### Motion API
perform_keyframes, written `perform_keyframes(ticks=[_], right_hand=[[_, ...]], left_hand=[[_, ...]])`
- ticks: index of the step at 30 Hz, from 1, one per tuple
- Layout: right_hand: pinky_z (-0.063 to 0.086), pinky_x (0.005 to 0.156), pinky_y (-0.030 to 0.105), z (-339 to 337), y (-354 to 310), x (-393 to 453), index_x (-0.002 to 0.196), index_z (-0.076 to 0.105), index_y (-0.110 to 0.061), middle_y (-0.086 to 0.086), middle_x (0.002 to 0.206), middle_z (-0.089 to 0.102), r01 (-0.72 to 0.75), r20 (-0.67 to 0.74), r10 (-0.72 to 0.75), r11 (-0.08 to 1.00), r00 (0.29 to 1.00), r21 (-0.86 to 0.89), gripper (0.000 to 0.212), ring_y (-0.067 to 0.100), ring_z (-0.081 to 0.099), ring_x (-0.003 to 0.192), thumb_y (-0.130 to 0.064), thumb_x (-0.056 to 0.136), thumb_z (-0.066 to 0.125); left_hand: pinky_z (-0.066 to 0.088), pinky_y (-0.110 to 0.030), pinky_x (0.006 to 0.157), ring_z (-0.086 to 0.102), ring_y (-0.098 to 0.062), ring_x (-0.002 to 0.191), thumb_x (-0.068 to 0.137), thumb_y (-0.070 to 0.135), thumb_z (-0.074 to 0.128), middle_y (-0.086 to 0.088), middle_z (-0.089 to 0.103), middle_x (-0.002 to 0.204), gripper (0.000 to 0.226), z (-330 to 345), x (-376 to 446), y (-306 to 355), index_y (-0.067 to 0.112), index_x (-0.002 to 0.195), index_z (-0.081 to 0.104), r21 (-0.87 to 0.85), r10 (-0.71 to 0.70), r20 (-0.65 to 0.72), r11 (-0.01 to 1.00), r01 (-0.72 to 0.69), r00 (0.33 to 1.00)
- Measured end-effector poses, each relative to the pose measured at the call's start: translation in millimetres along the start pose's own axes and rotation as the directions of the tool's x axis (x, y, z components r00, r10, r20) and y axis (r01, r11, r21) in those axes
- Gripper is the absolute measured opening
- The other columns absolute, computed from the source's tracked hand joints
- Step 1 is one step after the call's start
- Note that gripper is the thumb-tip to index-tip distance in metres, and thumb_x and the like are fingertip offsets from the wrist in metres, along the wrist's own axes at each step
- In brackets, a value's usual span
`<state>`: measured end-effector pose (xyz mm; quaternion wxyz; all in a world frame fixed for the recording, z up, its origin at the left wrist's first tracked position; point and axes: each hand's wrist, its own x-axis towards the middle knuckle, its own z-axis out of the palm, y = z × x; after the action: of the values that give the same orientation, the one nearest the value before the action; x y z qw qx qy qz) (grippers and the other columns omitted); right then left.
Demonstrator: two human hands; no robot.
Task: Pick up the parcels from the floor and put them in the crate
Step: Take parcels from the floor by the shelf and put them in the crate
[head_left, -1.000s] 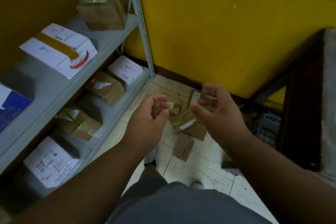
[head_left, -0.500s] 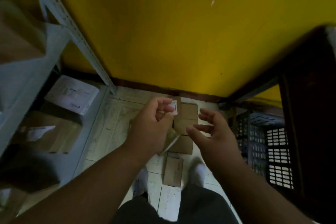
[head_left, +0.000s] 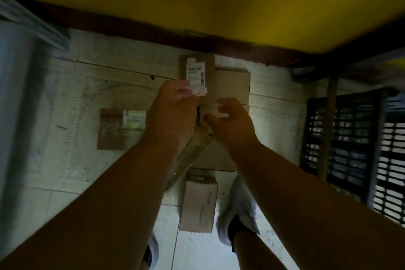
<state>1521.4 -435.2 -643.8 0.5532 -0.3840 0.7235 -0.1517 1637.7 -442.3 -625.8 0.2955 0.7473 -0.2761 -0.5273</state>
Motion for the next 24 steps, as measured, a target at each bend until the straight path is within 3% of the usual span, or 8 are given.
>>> perform_keyframes(ticks=[4, 6, 9, 12, 15, 18, 20, 24], right_hand=[[0.038, 0.039, 0.004, 26.3, 66.8, 80.5, 0.108, 0.044, -0.033, -0.024, 0.085, 0.042, -0.104, -0.001, 0.104, 0.995, 0.995, 0.011, 0.029, -0.005, 0.046, 0.069, -0.024, 0.093, 0.068], [0.037, 0.038, 0.004, 37.0, 86.6, 115.1, 0.115, 0.049, -0.030, -0.022, 0.085, 0.042, -0.136, -0.054, 0.138, 0.990, 0.989, 0.042, 0.027, -0.002, 0.047, 0.069, -0.023, 0.095, 0.066], [0.049, 0.056, 0.019, 53.0, 105.0, 162.6, 0.144, 0.043, -0.026, -0.015, 0.096, 0.050, -0.162, -0.087, 0.166, 0.985, 0.982, 0.057, 0.052, 0.006, 0.056, 0.079, -0.027, 0.096, 0.064], [0.057, 0.084, 0.039, 64.3, 107.3, 197.2, 0.149, 0.037, -0.023, 0.001, 0.119, 0.057, -0.204, -0.068, 0.207, 0.978, 0.976, 0.053, 0.057, 0.024, 0.062, 0.101, -0.028, 0.098, 0.061], [0.055, 0.080, 0.036, 71.0, 97.2, 208.6, 0.146, 0.040, -0.018, 0.004, 0.112, 0.058, -0.279, -0.034, 0.281, 0.958, 0.959, 0.059, 0.054, 0.026, 0.062, 0.100, -0.029, 0.098, 0.061], [0.048, 0.066, 0.028, 71.5, 88.5, 204.6, 0.115, 0.058, -0.015, 0.001, 0.087, 0.057, -0.330, 0.016, 0.329, 0.944, 0.944, 0.015, 0.021, 0.015, 0.055, 0.075, -0.029, 0.100, 0.058], [0.051, 0.078, 0.031, 69.8, 87.3, 204.5, 0.111, 0.058, -0.016, -0.001, 0.088, 0.054, -0.343, 0.008, 0.343, 0.939, 0.939, 0.006, 0.016, 0.015, 0.053, 0.078, -0.029, 0.101, 0.056], [0.050, 0.102, 0.041, 73.5, 88.9, 213.5, 0.140, 0.051, -0.011, 0.013, 0.133, 0.056, -0.310, 0.000, 0.311, 0.948, 0.950, -0.071, 0.039, 0.031, 0.056, 0.120, -0.024, 0.104, 0.051]], left_hand=[[0.038, -0.015, 0.067, 0.054, -0.004, 0.096, 0.099, 0.019, 0.053, 0.013, 0.056, 0.113, 0.029, 30.3, 78.6, -74.0, 0.024, 0.128, 0.053, 0.117, -0.027, 0.005, 0.993, 0.026, 1.000], [0.037, -0.018, 0.066, 0.051, -0.005, 0.091, 0.099, 0.023, 0.055, 0.011, 0.049, 0.108, 0.036, 41.4, 115.0, -100.6, 0.021, 0.135, 0.049, 0.216, -0.061, 0.029, 0.975, 0.053, 0.998], [0.036, -0.021, 0.059, 0.043, -0.002, 0.069, 0.100, 0.023, 0.053, 0.008, 0.046, 0.089, 0.036, 57.3, 160.1, -129.6, 0.018, 0.136, 0.051, 0.276, -0.138, 0.066, 0.954, 0.115, 0.988], [0.038, -0.021, 0.060, 0.042, -0.003, 0.068, 0.103, 0.021, 0.047, 0.012, 0.047, 0.086, 0.035, 66.3, 185.8, -145.4, 0.020, 0.138, 0.051, 0.305, -0.172, 0.091, 0.943, 0.137, 0.981], [0.045, -0.031, 0.088, 0.055, -0.011, 0.096, 0.101, 0.029, 0.046, 0.009, 0.054, 0.119, 0.041, 62.7, 193.5, -148.9, 0.026, 0.142, 0.047, 0.267, -0.237, 0.171, 0.945, 0.187, 0.956], [0.041, -0.041, 0.107, 0.049, -0.020, 0.127, 0.100, 0.029, 0.050, 0.001, 0.051, 0.144, 0.045, 56.7, 190.5, -146.0, 0.028, 0.144, 0.046, 0.204, -0.325, 0.245, 0.938, 0.279, 0.913], [0.041, -0.032, 0.099, 0.049, -0.015, 0.118, 0.103, 0.025, 0.047, -0.004, 0.052, 0.142, 0.041, 52.0, 188.4, -144.8, 0.023, 0.143, 0.047, 0.315, -0.280, 0.247, 0.928, 0.196, 0.928], [0.051, -0.033, 0.084, 0.058, -0.022, 0.100, 0.103, 0.017, 0.040, -0.012, 0.059, 0.131, 0.036, 45.0, 206.0, -149.2, 0.011, 0.137, 0.052, 0.377, -0.228, 0.088, 0.909, 0.180, 0.970]])
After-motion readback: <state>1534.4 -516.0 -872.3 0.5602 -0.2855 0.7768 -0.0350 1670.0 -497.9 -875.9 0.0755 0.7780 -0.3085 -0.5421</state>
